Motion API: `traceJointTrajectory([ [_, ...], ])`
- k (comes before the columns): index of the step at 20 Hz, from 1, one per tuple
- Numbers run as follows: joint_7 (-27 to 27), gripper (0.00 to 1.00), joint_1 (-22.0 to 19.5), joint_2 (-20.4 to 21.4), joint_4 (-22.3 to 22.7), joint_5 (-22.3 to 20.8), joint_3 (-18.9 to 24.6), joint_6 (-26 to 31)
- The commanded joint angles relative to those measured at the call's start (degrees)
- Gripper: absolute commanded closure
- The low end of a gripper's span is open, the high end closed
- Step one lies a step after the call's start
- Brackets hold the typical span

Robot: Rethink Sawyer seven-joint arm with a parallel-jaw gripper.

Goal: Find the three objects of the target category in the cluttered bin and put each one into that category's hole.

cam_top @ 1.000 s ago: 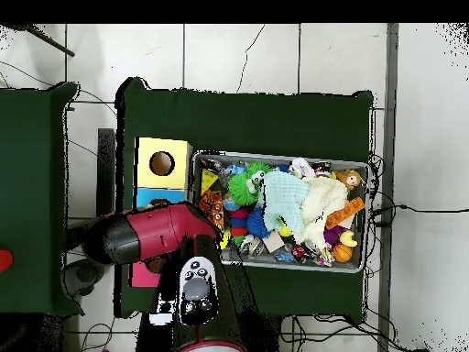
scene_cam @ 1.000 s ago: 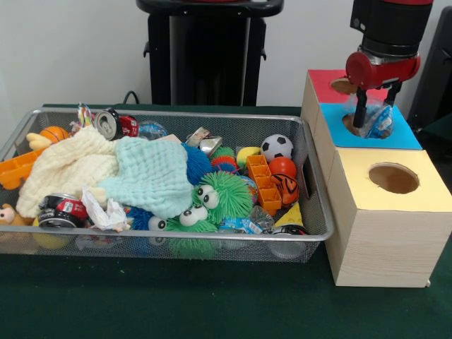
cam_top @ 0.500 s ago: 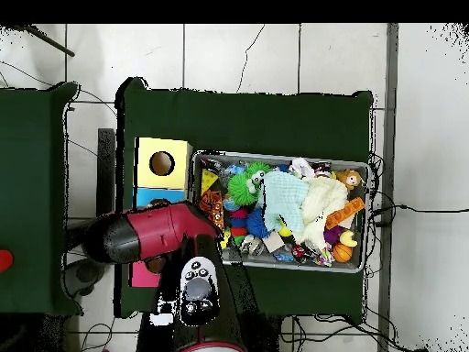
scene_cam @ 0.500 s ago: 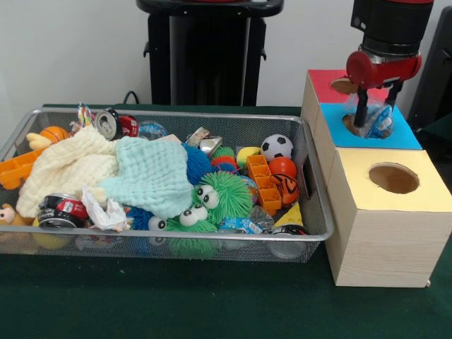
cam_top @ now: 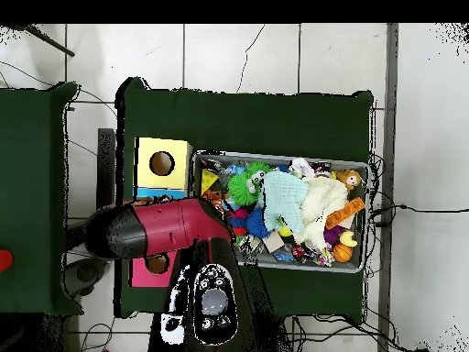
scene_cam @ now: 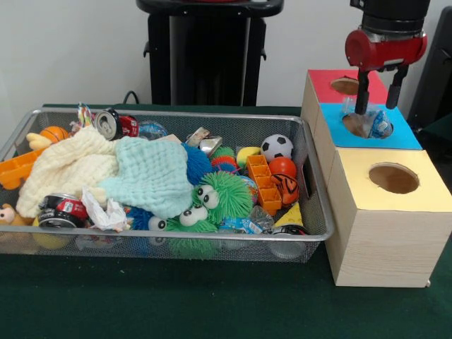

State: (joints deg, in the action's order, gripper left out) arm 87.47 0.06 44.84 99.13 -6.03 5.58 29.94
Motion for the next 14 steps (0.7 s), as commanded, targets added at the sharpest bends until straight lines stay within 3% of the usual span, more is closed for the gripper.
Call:
traceJointTrajectory([
  [1, 5.34, 0.00, -2.46, 2.16, 2.11, 2.60, 3.28, 7.37],
  [14, 4.41, 0.00, -3.06, 3.54, 2.49, 3.73, 4.02, 9.38],
])
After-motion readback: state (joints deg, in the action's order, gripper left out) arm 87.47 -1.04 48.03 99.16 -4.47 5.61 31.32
